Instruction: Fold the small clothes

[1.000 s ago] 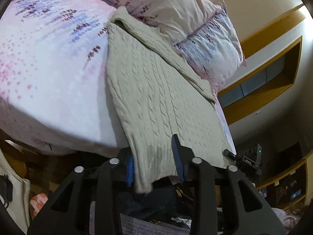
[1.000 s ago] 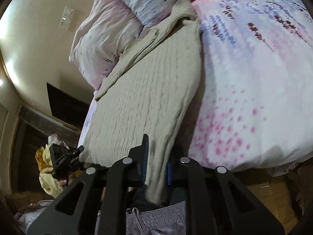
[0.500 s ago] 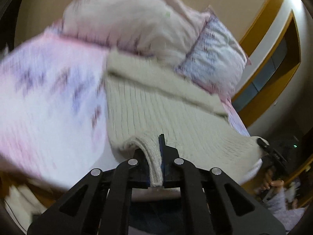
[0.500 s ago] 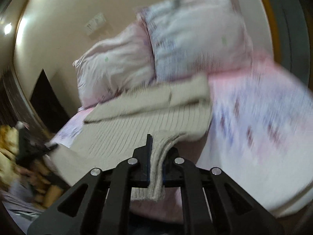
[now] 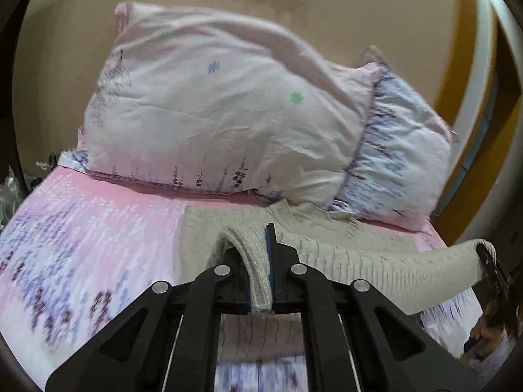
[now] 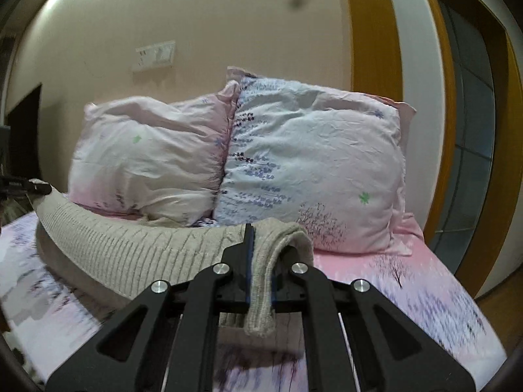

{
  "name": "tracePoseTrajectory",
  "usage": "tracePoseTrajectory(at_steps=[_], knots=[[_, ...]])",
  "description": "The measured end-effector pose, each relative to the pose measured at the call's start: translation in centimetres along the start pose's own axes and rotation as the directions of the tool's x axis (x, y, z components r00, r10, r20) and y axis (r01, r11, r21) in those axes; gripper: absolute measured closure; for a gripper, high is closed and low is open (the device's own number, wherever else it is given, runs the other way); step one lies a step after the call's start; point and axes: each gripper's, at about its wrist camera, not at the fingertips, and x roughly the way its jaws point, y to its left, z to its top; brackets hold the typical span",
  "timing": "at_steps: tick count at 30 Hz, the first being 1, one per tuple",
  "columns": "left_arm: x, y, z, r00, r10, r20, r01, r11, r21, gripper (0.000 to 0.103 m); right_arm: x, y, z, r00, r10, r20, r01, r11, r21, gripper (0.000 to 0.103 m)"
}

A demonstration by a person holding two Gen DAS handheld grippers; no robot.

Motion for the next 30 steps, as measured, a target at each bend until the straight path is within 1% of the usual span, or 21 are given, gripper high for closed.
tracePoseTrajectory(at_steps=[1, 4, 6, 7, 10, 13, 17, 19, 20, 21, 22, 23, 24, 26, 27, 28, 29, 30], knots=[[1.5, 0.2, 0.6, 1.0, 0.007, -0.013, -0.007, 1.0, -0.013, 0.097, 1.1, 0.1, 0.1, 1.0, -0.007, -0.014, 0.007, 1.0, -0.002, 0.096], [5.6, 0.7, 1.6, 0.998, 0.031, -0.052, -0.033, 0.999, -0.037, 0.097, 5.7, -0.4, 0.1, 0.994, -0.02, -0.105, 0.025, 0.999, 0.041, 0.096], [8.0, 0.9, 1.8, 0.995, 0.055, -0.087, -0.059, 0.997, -0.045, 0.097, 9.3, -1.2, -0.4, 0.982, -0.007, -0.19, 0.026, 0.994, 0.102, 0.096], [9.5, 1.2, 1.9, 0.992, 0.056, -0.11, -0.063, 0.996, -0.059, 0.097, 10.4, -1.3, -0.7, 0.976, -0.003, -0.216, 0.03, 0.992, 0.119, 0.096], [12.8, 1.7, 1.7, 0.984, 0.066, -0.164, -0.081, 0.993, -0.086, 0.097, 14.2, -1.7, -1.7, 0.954, 0.002, -0.299, 0.05, 0.985, 0.164, 0.096], [14.9, 2.2, 1.4, 0.978, 0.064, -0.2, -0.086, 0.991, -0.102, 0.097, 17.0, -2.5, -2.7, 0.927, 0.014, -0.375, 0.075, 0.973, 0.22, 0.096], [16.7, 2.9, 1.1, 0.971, 0.046, -0.236, -0.079, 0.988, -0.133, 0.097, 20.3, -3.8, -4.1, 0.877, 0.059, -0.477, 0.114, 0.938, 0.326, 0.095], [17.6, 3.2, 0.8, 0.966, 0.032, -0.258, -0.074, 0.985, -0.155, 0.097, 21.3, -4.3, -4.7, 0.856, 0.09, -0.509, 0.13, 0.916, 0.379, 0.086], [18.0, 3.4, 0.7, 0.963, 0.025, -0.268, -0.072, 0.984, -0.165, 0.097, 21.8, -4.7, -4.9, 0.847, 0.122, -0.518, 0.129, 0.897, 0.423, 0.075], [18.4, 3.5, 0.6, 0.96, 0.018, -0.278, -0.069, 0.982, -0.174, 0.097, 22.0, -4.9, -5.1, 0.846, 0.158, -0.509, 0.118, 0.876, 0.468, 0.058], [18.7, 3.7, 0.5, 0.958, 0.007, -0.287, -0.063, 0.98, -0.188, 0.097, 22.2, -5.1, -5.1, 0.848, 0.193, -0.494, 0.102, 0.856, 0.508, 0.049], [18.8, 3.8, 0.5, 0.958, 0.002, -0.288, -0.061, 0.979, -0.195, 0.096, 22.4, -5.2, -5.1, 0.849, 0.229, -0.475, 0.082, 0.833, 0.547, 0.036], [18.8, 3.9, 0.5, 0.959, -0.004, -0.283, -0.056, 0.978, -0.203, 0.096, 22.5, -5.2, -5.0, 0.85, 0.244, -0.468, 0.077, 0.82, 0.567, 0.03], [19.0, 3.9, 0.6, 0.958, -0.026, -0.284, -0.038, 0.976, -0.216, 0.092, 22.8, -4.9, -4.9, 0.846, 0.259, -0.466, 0.075, 0.807, 0.586, 0.023], [19.0, 4.0, 0.6, 0.959, -0.042, -0.282, -0.024, 0.974, -0.226, 0.084, 22.8, -4.8, -4.9, 0.846, 0.258, -0.466, 0.077, 0.806, 0.587, 0.022], [18.9, 4.1, 0.8, 0.96, -0.068, -0.273, -0.001, 0.97, -0.243, 0.072, 22.8, -4.6, -4.9, 0.847, 0.257, -0.466, 0.078, 0.806, 0.587, 0.022], [18.8, 4.2, 0.9, 0.961, -0.089, -0.263, 0.02, 0.967, -0.254, 0.065, 22.6, -4.6, -4.9, 0.841, 0.263, -0.472, 0.081, 0.802, 0.592, 0.022], [18.6, 4.3, 1.1, 0.962, -0.111, -0.25, 0.043, 0.964, -0.264, 0.052, 22.6, -4.6, -4.9, 0.845, 0.27, -0.462, 0.076, 0.795, 0.602, 0.022]])
